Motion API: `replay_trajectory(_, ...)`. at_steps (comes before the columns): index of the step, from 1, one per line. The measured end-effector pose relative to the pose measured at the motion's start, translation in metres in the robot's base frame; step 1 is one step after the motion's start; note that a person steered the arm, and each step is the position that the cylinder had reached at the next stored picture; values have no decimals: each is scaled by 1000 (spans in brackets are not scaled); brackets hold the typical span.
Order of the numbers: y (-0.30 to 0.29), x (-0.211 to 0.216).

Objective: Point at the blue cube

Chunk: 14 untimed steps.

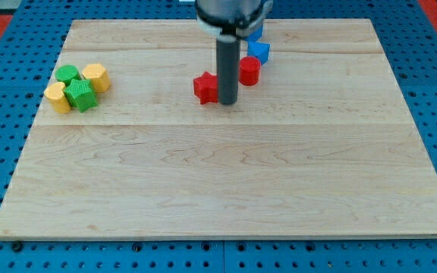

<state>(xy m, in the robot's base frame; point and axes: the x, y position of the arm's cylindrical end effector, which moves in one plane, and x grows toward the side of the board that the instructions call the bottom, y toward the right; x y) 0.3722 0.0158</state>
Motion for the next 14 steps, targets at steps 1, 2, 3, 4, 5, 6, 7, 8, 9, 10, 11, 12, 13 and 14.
replay_trajectory(1, 4, -25)
replay_trajectory(2, -56, 4)
replay_trajectory(3, -70, 105)
replay_trajectory(4, -57, 102)
replay_trajectory(5, -2, 86)
replay_trajectory(6, 12, 76)
replay_trajectory(7, 13, 72)
replay_trajectory(8, -5, 56)
replay_trajectory(9, -5, 50)
replay_trajectory(10, -9, 50)
replay_trajectory(11, -9, 49)
replay_trajectory(12, -4, 51)
replay_trajectory(13, 32, 56)
replay_trajectory(14, 144, 55)
